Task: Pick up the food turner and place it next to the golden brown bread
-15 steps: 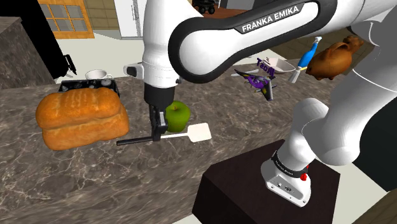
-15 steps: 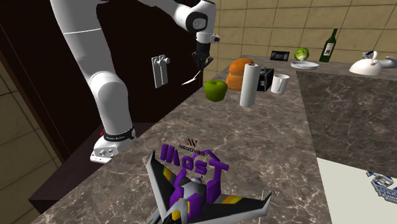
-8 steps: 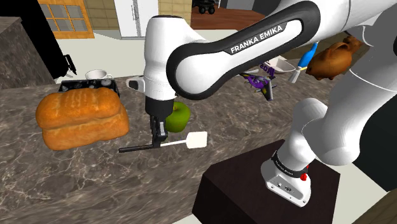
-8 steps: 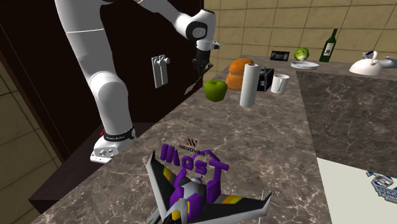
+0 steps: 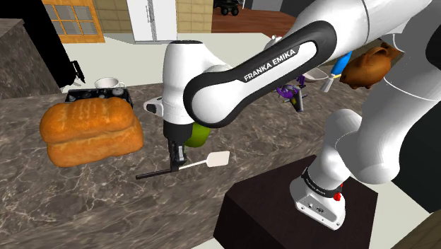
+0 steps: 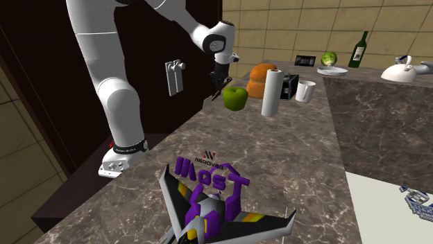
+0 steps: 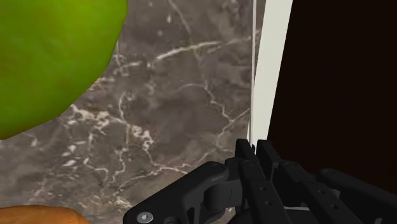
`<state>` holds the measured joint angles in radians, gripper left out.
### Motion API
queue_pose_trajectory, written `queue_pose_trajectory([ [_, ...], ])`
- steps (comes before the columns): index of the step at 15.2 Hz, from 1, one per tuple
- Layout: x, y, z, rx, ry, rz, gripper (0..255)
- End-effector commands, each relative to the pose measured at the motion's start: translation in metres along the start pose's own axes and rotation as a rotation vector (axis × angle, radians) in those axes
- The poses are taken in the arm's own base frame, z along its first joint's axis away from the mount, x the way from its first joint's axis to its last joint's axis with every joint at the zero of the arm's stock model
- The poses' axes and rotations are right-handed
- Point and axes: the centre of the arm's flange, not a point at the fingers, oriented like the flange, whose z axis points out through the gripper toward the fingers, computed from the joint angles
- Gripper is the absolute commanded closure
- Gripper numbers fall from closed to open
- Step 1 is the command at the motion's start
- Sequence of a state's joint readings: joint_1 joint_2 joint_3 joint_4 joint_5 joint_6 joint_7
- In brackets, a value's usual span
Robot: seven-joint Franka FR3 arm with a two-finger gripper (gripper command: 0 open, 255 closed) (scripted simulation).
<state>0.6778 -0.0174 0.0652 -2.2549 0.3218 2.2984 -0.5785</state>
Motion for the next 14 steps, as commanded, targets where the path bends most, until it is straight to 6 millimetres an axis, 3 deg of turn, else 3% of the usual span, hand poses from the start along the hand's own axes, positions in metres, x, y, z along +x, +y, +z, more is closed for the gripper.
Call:
queue_pose_trajectory([
  [1,-0.002,0.000,0.012,0.000,0.000,0.000,255],
  [4,-0.005,0.004,0.029,0.000,0.000,0.000,255],
  [12,-0.005,0.004,0.029,0.000,0.000,0.000,255],
  [13,-0.004,0.004,0.029,0.000,0.000,0.000,0],
  [14,-0.004,0.004,0.030,0.000,0.000,0.000,0],
])
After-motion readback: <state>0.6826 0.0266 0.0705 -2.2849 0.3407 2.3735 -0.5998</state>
